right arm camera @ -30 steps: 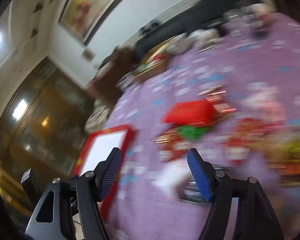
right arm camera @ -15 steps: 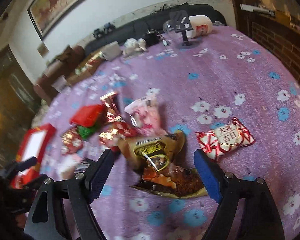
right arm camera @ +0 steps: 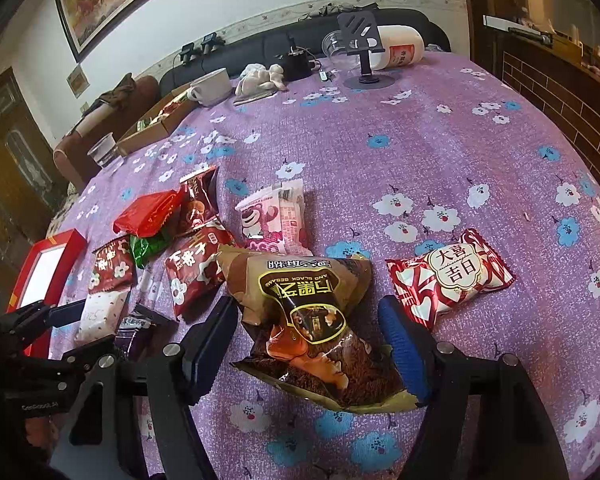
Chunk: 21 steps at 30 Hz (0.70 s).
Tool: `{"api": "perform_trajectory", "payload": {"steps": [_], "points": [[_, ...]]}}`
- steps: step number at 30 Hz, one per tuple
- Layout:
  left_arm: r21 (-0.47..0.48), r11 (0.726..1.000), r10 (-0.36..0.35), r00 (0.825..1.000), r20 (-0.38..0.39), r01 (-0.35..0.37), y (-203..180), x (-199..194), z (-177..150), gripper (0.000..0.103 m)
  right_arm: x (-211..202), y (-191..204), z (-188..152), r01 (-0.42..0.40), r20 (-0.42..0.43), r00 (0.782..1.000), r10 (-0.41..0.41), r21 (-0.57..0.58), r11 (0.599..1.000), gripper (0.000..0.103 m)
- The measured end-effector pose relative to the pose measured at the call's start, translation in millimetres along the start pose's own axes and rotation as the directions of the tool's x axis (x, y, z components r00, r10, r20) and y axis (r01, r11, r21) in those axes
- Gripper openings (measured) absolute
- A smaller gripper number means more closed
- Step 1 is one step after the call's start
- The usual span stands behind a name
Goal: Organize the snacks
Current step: 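Grasp the white-pink packet with the left tool while the right tool grasps the brown chocolate bag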
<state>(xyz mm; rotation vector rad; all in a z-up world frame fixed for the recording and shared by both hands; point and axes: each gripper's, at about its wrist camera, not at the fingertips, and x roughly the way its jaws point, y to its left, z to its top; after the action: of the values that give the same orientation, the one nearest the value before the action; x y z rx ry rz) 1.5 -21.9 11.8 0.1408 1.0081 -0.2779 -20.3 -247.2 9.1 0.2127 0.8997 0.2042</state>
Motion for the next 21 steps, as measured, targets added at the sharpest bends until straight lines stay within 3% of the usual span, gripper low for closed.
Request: {"api": "perform_trajectory", "payload": {"steps": [6, 7, 10, 13, 21], "points": [[-0.018, 0.999, -0.026, 0.999, 0.026, 0.027, 5.3, 0.8, 5.2, 0.026, -2.1, -6.3, 1.5, -0.095, 0.000, 0.996, 0.095, 0.054, 0.994, 0.061], [-0.021, 1.000, -0.023, 0.999, 0.028, 0.023, 6.6, 0.8, 5.2, 0.018, -2.9, -5.9, 1.8, -0.105, 0.004, 0.995, 0.104, 0.055, 0.993, 0.055], [-0.054, 0.997, -0.044, 0.999, 0.032, 0.046, 17.2, 0.0, 3.8, 0.006, -3.2, -4.9, 1.8, -0.137, 0.004, 0.991, 0.137, 0.063, 0.989, 0.050], [-0.099, 0.992, -0.080, 0.996, 0.035, 0.083, 30.1, -0.9, 2.2, 0.006, -2.9, -5.4, 2.0, -0.149, 0.003, 0.989, 0.149, 0.076, 0.986, 0.050], [-0.138, 0.987, -0.075, 0.995, 0.065, 0.083, 47.7, -12.5, -5.7, 0.006, -0.9, -11.2, 1.4, -0.238, 0.007, 0.971, 0.240, 0.141, 0.961, 0.049]]}}
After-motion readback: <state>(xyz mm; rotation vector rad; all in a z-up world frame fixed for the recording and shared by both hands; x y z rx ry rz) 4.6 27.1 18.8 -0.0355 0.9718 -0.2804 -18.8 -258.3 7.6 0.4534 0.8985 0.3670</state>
